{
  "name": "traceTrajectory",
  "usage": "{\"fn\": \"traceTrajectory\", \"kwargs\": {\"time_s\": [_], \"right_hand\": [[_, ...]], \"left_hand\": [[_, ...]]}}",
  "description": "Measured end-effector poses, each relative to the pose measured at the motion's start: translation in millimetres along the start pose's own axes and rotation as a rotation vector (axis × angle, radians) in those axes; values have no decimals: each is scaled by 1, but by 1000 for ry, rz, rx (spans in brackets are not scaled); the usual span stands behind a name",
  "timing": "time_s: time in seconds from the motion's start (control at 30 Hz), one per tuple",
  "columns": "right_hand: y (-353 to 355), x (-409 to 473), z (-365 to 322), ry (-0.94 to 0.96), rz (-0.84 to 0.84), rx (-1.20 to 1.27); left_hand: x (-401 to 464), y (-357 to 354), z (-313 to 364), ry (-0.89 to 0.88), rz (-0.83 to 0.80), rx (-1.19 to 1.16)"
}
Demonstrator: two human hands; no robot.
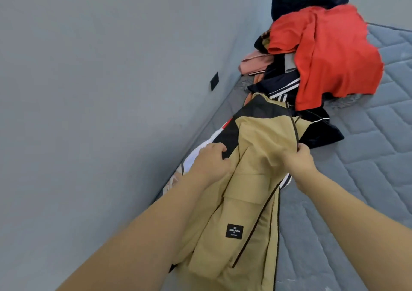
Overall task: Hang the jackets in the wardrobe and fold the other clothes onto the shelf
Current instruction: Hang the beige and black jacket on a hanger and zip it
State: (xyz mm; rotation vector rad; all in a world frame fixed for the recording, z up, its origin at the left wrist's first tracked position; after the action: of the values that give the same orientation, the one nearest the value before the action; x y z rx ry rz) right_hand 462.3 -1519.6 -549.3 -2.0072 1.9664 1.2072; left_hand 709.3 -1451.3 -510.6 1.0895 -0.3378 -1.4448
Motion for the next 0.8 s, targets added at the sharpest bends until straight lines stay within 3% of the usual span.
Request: {"fn": "traceTrajectory", "kwargs": {"time_s": [0.17,0.23,0.3,0.4,0.5,0.57,0.63,0.7,0.8], "right_hand": [[-17,76,33,-183,41,326],[-21,91,34,-98,-5,217],[-28,92,35,-32,-79,142],[-57,69,42,-2,-378,21],[-82,34,62,-81,-782,-374],[-66,42,58,-136,-672,-365],[-32,68,49,-166,-300,-108],[-20,85,41,-136,-126,77],[-40,101,27,-73,-121,221]], "left_hand": [[84,-89,-12,143,-172,-12],[86,-105,-16,99,-127,19],[78,-106,-29,28,-81,-147],[47,-87,-74,110,-125,-387],[21,-59,-130,285,-238,-75],[19,-50,-145,359,-394,269],[40,-34,-132,356,-336,381],[76,-22,-97,292,-129,88],[126,-31,-44,302,19,-388]]}}
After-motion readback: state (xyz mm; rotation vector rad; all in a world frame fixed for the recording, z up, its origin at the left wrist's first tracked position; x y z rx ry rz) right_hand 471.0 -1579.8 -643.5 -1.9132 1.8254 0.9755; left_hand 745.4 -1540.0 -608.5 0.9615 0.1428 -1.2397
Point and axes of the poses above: each hand's wrist, its own x-axis towards the middle knuckle, its own y-axis out of the back of the hand, z = x × y, the point moved 9 cm from there along x, towards the middle knuckle, and after that the axes turned 1 degree about -z, right-handed, at the moved point
